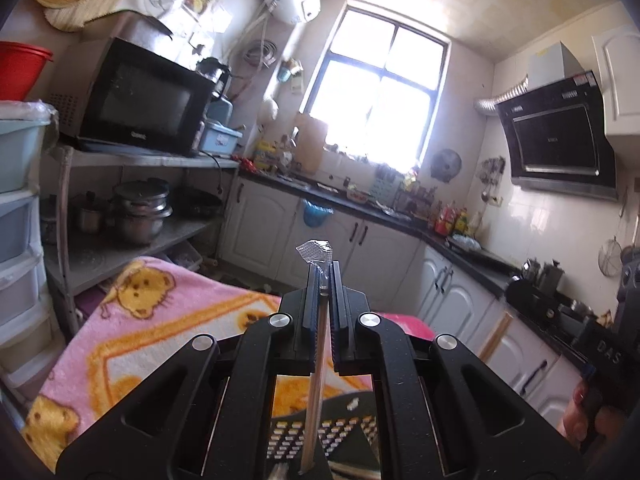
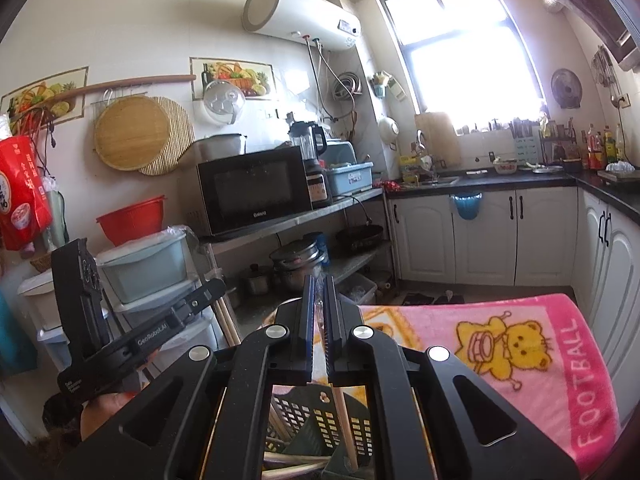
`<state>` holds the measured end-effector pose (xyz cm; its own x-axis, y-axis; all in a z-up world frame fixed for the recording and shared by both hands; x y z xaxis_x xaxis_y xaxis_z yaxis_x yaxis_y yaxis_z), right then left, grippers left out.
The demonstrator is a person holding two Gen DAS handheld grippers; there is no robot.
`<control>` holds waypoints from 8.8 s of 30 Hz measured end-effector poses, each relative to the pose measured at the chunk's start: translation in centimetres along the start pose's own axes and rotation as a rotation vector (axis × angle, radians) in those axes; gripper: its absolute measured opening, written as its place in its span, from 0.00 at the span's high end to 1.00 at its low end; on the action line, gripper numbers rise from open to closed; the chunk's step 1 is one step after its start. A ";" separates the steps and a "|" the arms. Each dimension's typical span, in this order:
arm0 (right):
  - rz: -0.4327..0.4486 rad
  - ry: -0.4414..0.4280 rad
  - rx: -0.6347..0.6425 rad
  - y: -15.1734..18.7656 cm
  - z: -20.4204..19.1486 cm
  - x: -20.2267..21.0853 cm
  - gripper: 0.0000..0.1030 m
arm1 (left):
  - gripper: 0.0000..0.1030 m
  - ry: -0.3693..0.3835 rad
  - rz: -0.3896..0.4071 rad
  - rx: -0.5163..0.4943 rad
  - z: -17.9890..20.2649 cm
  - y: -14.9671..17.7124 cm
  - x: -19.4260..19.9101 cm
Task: Organize utensils
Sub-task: 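Lower both held chopsticks into the caddy and open both grippers, then withdraw both grippers from the caddy and move toward the loose chopsticks, then close the left gripper on a wrapped chopstick while the right gripper grasps another, then lift both held chopsticks and carry them over the green caddy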
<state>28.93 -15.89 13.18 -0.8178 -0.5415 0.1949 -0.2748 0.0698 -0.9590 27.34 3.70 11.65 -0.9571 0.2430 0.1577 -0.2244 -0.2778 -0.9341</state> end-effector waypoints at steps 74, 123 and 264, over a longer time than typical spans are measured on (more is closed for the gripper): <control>-0.204 0.136 -0.014 8.9 1.4 8.8 0.47 | 0.10 0.085 -0.223 0.007 3.5 7.0 7.1; -0.391 0.224 -0.033 17.8 4.1 11.4 0.36 | 0.10 0.072 -0.480 -0.030 4.2 18.1 6.3; 0.165 0.027 0.076 -6.5 -2.1 8.8 0.96 | 0.97 0.177 0.048 -0.206 10.0 -5.7 10.7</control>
<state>22.46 -19.31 21.55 -0.8621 -0.5053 0.0382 -0.0975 0.0915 -0.9910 16.58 -1.43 21.84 -0.9148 0.3977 0.0705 -0.1206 -0.1025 -0.9874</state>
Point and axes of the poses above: each gripper's, at about its wrist camera, not at the fingertips, and x roughly against the way its jaws point, z to its right, y to its underside, the point moved 5 cm from there along -x, roughly the way its jaws point, and after that the axes turned 2 degrees about y, right-handed, at the moved point
